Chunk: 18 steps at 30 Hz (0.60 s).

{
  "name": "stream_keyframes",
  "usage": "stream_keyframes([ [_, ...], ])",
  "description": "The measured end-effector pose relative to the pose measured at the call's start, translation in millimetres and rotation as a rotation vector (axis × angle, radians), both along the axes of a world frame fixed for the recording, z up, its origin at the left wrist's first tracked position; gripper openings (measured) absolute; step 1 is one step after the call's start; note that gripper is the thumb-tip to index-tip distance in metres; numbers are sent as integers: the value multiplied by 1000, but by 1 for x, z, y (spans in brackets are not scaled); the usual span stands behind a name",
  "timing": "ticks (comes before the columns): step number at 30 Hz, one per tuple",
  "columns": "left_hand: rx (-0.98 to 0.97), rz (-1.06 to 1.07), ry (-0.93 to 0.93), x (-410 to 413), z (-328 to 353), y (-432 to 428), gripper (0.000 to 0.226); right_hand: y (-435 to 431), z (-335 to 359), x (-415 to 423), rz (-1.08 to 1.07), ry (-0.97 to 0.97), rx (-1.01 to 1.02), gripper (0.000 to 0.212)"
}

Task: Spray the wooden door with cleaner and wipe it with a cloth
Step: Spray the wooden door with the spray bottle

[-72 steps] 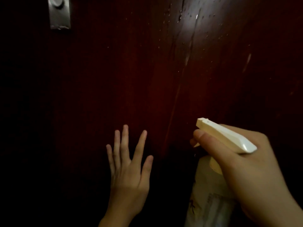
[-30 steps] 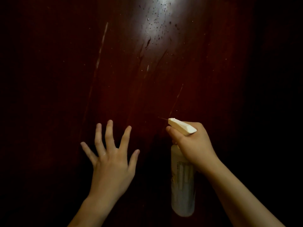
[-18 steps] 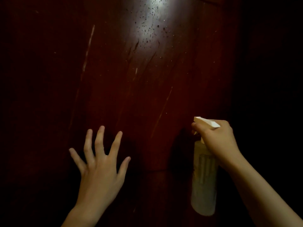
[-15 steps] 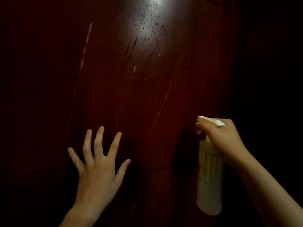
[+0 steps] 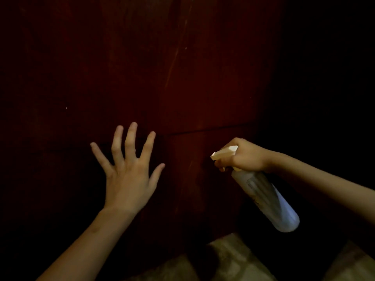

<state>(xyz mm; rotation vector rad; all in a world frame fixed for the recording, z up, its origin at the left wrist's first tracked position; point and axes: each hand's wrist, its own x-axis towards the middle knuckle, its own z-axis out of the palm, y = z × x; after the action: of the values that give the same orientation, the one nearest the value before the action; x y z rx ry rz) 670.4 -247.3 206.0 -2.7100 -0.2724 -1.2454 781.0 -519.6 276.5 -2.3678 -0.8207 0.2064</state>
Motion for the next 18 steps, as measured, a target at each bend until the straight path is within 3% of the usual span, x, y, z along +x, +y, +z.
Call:
stream_keyframes([
  [5, 52, -16, -7, 1, -18, 7, 80, -3, -15, 8, -50, -40, 72, 27],
  [14, 12, -14, -79, -9, -22, 27, 69, 16, -8, 1, 100, -16, 94, 36],
  [18, 10, 10, -120, -36, -27, 61, 61, 42, 10, -15, 194, -39, 180, 22],
])
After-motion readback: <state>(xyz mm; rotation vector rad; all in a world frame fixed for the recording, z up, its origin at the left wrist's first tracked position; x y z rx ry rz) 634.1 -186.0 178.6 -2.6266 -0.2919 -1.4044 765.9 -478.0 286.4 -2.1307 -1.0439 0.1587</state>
